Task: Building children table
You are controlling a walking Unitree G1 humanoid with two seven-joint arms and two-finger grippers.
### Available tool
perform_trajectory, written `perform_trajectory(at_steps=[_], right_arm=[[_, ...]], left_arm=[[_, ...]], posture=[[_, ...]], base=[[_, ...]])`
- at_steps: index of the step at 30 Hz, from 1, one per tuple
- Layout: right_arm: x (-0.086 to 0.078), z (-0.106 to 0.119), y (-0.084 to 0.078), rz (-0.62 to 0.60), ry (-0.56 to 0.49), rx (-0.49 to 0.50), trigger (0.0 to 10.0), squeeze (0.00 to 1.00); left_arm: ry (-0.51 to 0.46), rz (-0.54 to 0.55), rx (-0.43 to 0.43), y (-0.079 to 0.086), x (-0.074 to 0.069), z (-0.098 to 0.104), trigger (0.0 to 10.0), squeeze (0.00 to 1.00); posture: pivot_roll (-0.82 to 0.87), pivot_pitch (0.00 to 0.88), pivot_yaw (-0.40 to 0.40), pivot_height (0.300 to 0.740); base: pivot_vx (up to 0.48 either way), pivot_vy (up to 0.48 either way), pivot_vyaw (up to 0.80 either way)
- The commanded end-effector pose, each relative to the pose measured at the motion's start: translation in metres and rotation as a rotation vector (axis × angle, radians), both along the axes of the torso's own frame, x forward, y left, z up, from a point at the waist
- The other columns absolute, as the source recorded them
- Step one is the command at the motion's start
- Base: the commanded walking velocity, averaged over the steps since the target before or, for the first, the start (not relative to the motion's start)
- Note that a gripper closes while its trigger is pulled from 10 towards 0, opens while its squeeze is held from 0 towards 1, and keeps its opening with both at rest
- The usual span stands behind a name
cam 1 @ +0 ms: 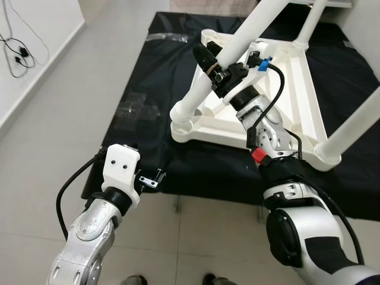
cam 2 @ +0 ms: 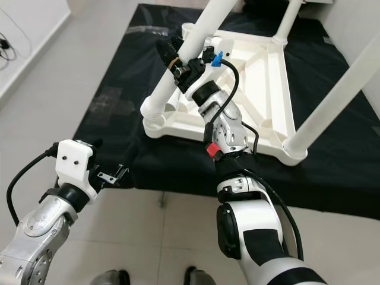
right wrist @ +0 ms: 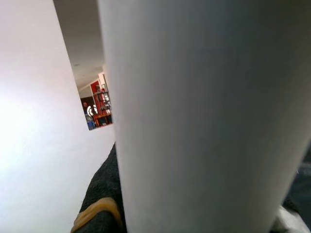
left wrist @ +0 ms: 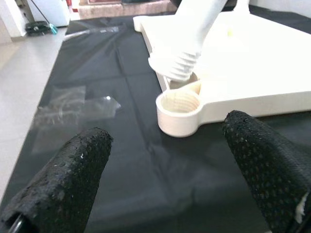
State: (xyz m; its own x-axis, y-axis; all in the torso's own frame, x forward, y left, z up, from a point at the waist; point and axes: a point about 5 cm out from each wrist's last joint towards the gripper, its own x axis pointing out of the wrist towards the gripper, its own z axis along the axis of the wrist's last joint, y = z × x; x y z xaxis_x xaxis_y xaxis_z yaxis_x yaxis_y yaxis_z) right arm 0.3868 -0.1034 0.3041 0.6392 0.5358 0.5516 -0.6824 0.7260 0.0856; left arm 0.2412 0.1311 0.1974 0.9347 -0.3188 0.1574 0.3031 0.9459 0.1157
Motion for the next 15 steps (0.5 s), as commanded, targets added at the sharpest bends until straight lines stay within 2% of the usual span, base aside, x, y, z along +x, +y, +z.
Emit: perform_trajectory(at_steps=[1,12,15], right_arm=[[-0.0006,0.0052,0.0016,0.004,-0.028,-0.001,10.0,0.0],[-0.0002,0.0067,0.0019,0.004,-0.035,0.008,10.0,0.0],[0.0006,0.0075,0.001,0.003,-0.035,0.011,10.0,0.0]], left_arm=[[0.002,0.004,0.007,0.0002,-0.0007,-0.0013,10.0,0.0],[-0.007,0.033,0.005,-0.0001,0.0022,0.0011,10.0,0.0],[-0.005,0.04,-0.003,0.0004,0.0037,0.0014,10.0,0.0]], posture=[[0.12,0.172,-0.045,0.74],[0.12,0.173,-0.047,0.74],[0.13,0.177,-0.046,0.74]], base=[[0.304,0.0,0.0],[0.307,0.0,0.0],[0.0,0.0,0.0]])
